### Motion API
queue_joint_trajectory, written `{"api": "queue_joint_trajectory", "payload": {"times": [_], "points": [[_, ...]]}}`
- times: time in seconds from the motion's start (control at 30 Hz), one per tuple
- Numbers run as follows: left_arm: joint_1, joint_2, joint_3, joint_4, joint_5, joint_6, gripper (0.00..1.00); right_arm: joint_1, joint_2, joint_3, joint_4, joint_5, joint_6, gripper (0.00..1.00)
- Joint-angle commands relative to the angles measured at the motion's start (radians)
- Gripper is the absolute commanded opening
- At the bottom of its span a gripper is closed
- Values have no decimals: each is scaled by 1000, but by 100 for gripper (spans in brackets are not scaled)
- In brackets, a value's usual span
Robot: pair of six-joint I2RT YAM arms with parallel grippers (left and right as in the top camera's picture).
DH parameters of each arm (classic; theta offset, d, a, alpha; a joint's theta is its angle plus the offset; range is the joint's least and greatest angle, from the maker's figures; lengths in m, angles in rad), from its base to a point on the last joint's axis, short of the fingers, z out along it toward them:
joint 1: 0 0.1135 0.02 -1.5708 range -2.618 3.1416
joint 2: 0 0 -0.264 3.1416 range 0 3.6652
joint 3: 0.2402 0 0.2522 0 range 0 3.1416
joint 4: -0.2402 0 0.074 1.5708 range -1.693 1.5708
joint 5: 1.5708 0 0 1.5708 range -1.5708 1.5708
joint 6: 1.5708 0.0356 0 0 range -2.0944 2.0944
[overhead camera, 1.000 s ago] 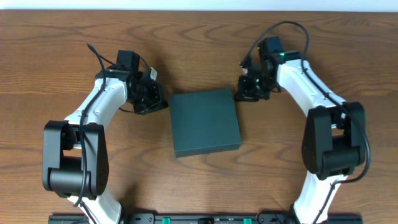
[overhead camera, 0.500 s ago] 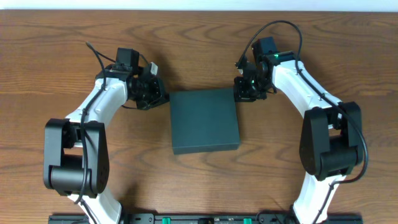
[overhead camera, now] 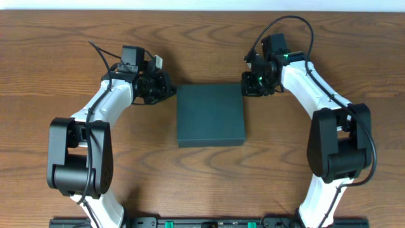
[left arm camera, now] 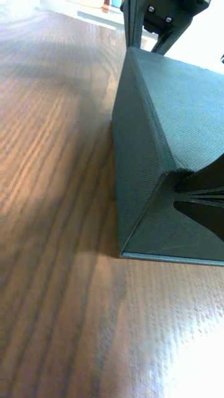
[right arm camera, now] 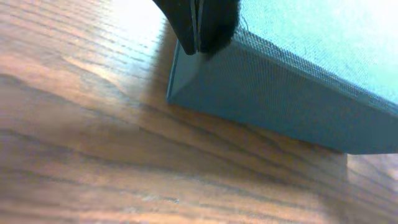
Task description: Pack container
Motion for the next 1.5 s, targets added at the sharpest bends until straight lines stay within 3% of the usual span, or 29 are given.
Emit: {"api": "queue_joint_trajectory", "payload": {"times": [0.0,0.6,1.47], "points": [[-43,10,3,36,107,-43,6,2,-23,0,16,-88,0,2],[-78,126,160,50,143,-61,6,-77,-23,1,132,-132,1,1],[-76,126,162,19,132,-3,6,16,-23,1,18,-166,4,1]]}}
